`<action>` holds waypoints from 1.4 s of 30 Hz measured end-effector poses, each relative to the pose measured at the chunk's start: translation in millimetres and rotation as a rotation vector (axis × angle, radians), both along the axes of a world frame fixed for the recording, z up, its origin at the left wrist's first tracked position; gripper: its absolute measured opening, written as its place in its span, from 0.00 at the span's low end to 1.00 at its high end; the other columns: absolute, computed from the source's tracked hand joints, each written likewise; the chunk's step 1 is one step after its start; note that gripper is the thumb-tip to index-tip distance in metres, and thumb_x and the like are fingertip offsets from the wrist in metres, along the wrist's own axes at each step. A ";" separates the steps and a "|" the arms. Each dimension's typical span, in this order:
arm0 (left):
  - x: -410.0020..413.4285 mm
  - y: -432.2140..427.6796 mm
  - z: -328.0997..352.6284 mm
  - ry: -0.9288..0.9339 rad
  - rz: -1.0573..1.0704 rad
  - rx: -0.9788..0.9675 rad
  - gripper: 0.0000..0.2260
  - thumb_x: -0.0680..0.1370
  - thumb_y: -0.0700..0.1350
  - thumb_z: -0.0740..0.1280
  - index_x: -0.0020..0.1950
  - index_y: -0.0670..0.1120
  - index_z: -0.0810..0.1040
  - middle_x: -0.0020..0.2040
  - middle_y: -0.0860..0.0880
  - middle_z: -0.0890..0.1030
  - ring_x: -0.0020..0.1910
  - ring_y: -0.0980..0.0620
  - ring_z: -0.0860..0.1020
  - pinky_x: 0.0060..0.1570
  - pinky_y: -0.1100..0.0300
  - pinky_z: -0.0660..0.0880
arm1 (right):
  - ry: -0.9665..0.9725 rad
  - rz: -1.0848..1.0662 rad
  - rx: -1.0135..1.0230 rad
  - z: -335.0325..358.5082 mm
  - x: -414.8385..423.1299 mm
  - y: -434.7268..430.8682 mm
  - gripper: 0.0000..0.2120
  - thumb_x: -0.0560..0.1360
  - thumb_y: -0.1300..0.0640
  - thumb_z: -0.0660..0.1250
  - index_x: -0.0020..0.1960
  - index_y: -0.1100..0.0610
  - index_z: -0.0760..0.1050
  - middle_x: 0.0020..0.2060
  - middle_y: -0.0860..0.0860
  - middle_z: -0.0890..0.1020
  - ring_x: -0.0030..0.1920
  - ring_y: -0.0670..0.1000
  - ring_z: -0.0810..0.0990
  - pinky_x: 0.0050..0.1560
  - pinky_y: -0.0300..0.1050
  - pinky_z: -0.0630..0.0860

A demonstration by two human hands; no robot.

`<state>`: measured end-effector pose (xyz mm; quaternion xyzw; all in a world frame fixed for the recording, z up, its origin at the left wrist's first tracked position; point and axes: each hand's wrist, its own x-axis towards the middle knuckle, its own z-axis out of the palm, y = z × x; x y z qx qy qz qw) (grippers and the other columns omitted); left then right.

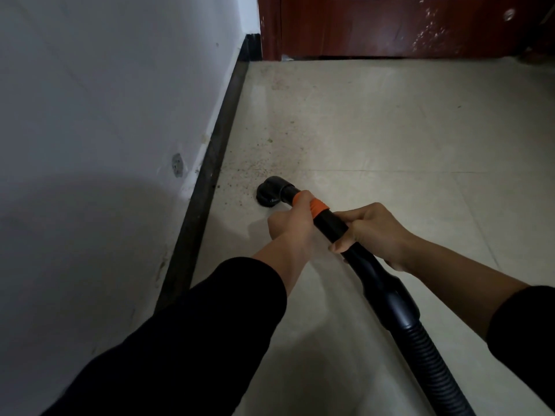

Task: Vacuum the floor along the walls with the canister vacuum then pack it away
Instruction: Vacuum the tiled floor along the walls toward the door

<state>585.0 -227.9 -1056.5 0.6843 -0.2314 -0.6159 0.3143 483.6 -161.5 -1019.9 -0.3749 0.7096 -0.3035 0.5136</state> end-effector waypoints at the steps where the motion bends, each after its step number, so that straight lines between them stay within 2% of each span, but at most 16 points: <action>1: 1.3 -0.5 0.0 -0.006 0.007 -0.001 0.17 0.70 0.54 0.73 0.48 0.42 0.78 0.38 0.50 0.78 0.37 0.50 0.78 0.44 0.57 0.77 | -0.008 0.005 -0.003 0.1 1.4 -0.3 0.22 0.62 0.75 0.71 0.47 0.51 0.85 0.40 0.59 0.86 0.41 0.58 0.84 0.46 0.47 0.82; 5: 6.7 -0.3 1.3 -0.012 0.041 0.004 0.22 0.68 0.54 0.74 0.54 0.42 0.79 0.41 0.48 0.80 0.42 0.47 0.82 0.52 0.51 0.80 | -0.040 0.019 -0.012 1.3 6.5 -0.4 0.23 0.62 0.76 0.70 0.44 0.50 0.85 0.41 0.59 0.86 0.42 0.58 0.85 0.45 0.45 0.82; 8: 11.7 0.2 0.6 -0.019 0.055 -0.024 0.23 0.69 0.54 0.74 0.57 0.42 0.78 0.40 0.50 0.79 0.41 0.49 0.80 0.51 0.53 0.79 | -0.047 0.034 -0.009 1.2 8.8 -0.7 0.23 0.63 0.75 0.71 0.44 0.49 0.85 0.41 0.57 0.86 0.45 0.59 0.85 0.47 0.45 0.82; 10: 16.3 0.6 1.6 -0.018 0.055 -0.038 0.21 0.70 0.53 0.73 0.57 0.42 0.78 0.40 0.50 0.78 0.39 0.52 0.77 0.47 0.57 0.75 | -0.049 0.049 -0.006 1.0 11.0 -1.4 0.23 0.63 0.75 0.71 0.45 0.49 0.85 0.41 0.58 0.86 0.44 0.59 0.85 0.48 0.47 0.82; 13: 23.3 0.4 2.9 -0.025 0.059 -0.045 0.22 0.72 0.53 0.73 0.59 0.42 0.76 0.44 0.48 0.78 0.42 0.50 0.76 0.46 0.58 0.70 | -0.054 0.060 -0.004 1.4 15.1 -2.6 0.23 0.62 0.75 0.71 0.47 0.50 0.85 0.42 0.59 0.86 0.43 0.59 0.85 0.51 0.51 0.82; 15: 28.1 -0.3 3.3 -0.037 0.055 -0.049 0.21 0.72 0.53 0.72 0.59 0.42 0.75 0.43 0.49 0.77 0.42 0.50 0.76 0.47 0.57 0.70 | -0.052 0.075 -0.003 1.8 18.3 -3.3 0.23 0.62 0.74 0.72 0.47 0.50 0.85 0.42 0.58 0.86 0.45 0.60 0.85 0.52 0.52 0.82; 18: 34.6 -2.0 1.4 -0.067 0.043 -0.042 0.22 0.71 0.53 0.73 0.60 0.41 0.77 0.49 0.46 0.81 0.46 0.47 0.78 0.46 0.57 0.73 | -0.047 0.096 0.003 1.0 21.6 -4.3 0.23 0.62 0.74 0.72 0.49 0.51 0.85 0.42 0.57 0.86 0.46 0.61 0.84 0.52 0.53 0.82; 20: 38.5 -3.4 -0.5 -0.084 0.047 -0.041 0.22 0.70 0.54 0.73 0.58 0.41 0.78 0.50 0.45 0.82 0.46 0.46 0.79 0.45 0.56 0.74 | -0.045 0.108 0.008 -0.3 24.0 -5.2 0.23 0.62 0.74 0.72 0.51 0.53 0.85 0.41 0.57 0.86 0.44 0.59 0.85 0.51 0.53 0.82; 23: 43.4 -5.6 -4.4 -0.100 0.059 -0.042 0.23 0.69 0.54 0.73 0.57 0.41 0.80 0.51 0.43 0.83 0.51 0.43 0.81 0.51 0.53 0.77 | -0.039 0.122 0.002 -2.5 28.5 -6.3 0.24 0.62 0.74 0.72 0.53 0.54 0.85 0.39 0.56 0.86 0.36 0.53 0.83 0.48 0.49 0.83; 26: 48.0 -7.4 -6.8 -0.097 0.076 -0.033 0.24 0.69 0.54 0.73 0.58 0.41 0.79 0.53 0.42 0.83 0.56 0.42 0.80 0.50 0.52 0.77 | -0.048 0.134 -0.003 -4.2 32.3 -8.5 0.24 0.62 0.74 0.72 0.53 0.53 0.85 0.39 0.54 0.86 0.35 0.51 0.83 0.46 0.46 0.82; 28: 50.8 -8.5 -7.8 -0.101 0.080 -0.034 0.24 0.69 0.54 0.73 0.58 0.40 0.79 0.53 0.43 0.83 0.55 0.43 0.81 0.47 0.54 0.75 | -0.057 0.135 -0.008 -5.8 34.4 -10.4 0.24 0.62 0.74 0.72 0.52 0.52 0.85 0.39 0.54 0.86 0.36 0.51 0.83 0.46 0.46 0.82; 32: 54.8 -10.6 -6.4 -0.096 0.093 -0.026 0.25 0.68 0.55 0.74 0.58 0.40 0.79 0.51 0.43 0.82 0.44 0.46 0.78 0.46 0.55 0.75 | -0.068 0.125 -0.023 -9.3 39.0 -14.3 0.25 0.62 0.74 0.72 0.50 0.50 0.85 0.40 0.54 0.87 0.40 0.54 0.84 0.46 0.45 0.82; 38: 61.9 -16.4 -8.3 -0.127 0.111 -0.069 0.19 0.71 0.55 0.72 0.53 0.43 0.77 0.46 0.47 0.79 0.45 0.47 0.77 0.51 0.52 0.77 | -0.059 0.132 -0.032 -14.6 46.8 -22.1 0.25 0.61 0.72 0.73 0.51 0.48 0.85 0.41 0.53 0.87 0.46 0.57 0.84 0.50 0.48 0.81; 42: 66.7 -19.4 -8.4 -0.130 0.145 -0.095 0.14 0.72 0.53 0.72 0.49 0.45 0.75 0.39 0.51 0.76 0.38 0.51 0.75 0.45 0.54 0.74 | -0.059 0.141 -0.041 -17.7 53.6 -29.1 0.26 0.61 0.72 0.73 0.51 0.47 0.85 0.41 0.51 0.87 0.47 0.55 0.84 0.52 0.48 0.81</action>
